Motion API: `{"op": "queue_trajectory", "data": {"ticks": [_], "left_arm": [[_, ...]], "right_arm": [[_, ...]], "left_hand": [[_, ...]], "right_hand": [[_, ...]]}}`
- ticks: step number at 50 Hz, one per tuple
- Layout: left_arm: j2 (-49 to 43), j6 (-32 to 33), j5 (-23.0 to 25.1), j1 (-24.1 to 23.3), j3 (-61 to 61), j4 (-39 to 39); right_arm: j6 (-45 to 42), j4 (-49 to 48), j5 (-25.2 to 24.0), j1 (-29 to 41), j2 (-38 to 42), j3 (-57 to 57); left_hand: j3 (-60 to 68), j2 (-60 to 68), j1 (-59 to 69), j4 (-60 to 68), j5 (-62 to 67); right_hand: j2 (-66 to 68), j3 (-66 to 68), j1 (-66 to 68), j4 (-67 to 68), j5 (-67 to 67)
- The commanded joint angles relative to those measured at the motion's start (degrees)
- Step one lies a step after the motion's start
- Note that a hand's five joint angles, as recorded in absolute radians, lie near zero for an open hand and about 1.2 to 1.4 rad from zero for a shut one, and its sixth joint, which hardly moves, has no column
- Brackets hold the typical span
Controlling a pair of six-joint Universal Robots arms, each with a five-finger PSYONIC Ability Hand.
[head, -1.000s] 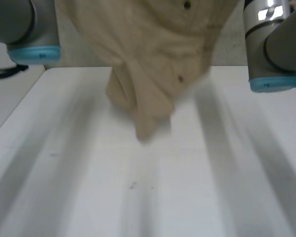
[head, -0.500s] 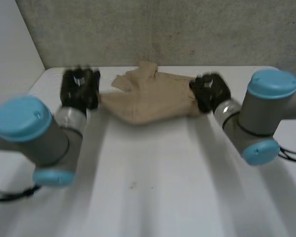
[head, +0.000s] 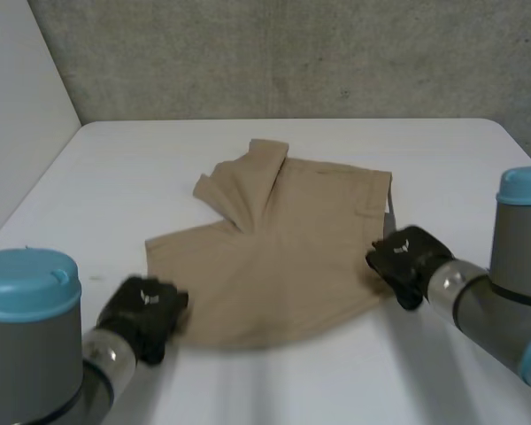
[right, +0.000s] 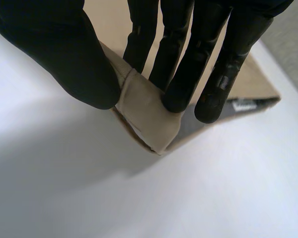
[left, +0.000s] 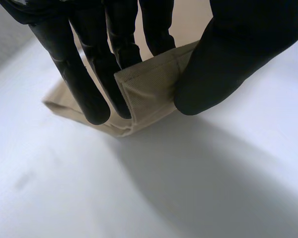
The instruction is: Fold the shorts.
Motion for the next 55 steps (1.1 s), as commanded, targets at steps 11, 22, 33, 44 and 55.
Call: {"op": "queue_trajectory", "data": {"ticks": [11,22,33,44,55], "left_arm": [[2.6,0.36,5.41,-1.98,6.19,1.0],[-8.8,0.54,11.99,5.67,17.96,24.23],[-32.46,0.54,15.43,9.18,41.78,7.19],[-39.85,0.8,14.37,10.86,49.09,6.12],[-34.95,1.68,4.03,9.8,43.83,8.4]], "right_arm": [[-11.15,2.19,2.62,-3.5,-3.08,6.17],[-7.55,-0.64,2.44,-2.89,-2.73,6.87],[-7.54,-2.57,2.62,-2.97,-1.76,7.05],[-7.46,-3.1,2.62,-3.33,-1.67,7.05],[-7.46,-3.81,2.71,-3.15,-1.67,7.05]], "left_hand": [[-34.93,-35.36,-32.75,-35.18,-32.98],[-44.53,-44.97,-42.35,-44.78,-42.58],[-34.95,-35.38,-32.76,-35.2,-33.0],[-1.02,-1.46,1.16,-1.27,0.93],[11.63,11.2,13.81,11.38,13.58]], "right_hand": [[12.33,11.0,23.78,11.61,13.3],[12.33,11.0,23.78,11.61,13.3],[12.33,11.0,23.78,11.61,13.3],[12.33,11.0,23.78,11.61,13.3],[12.33,11.0,23.78,11.61,13.3]]}}
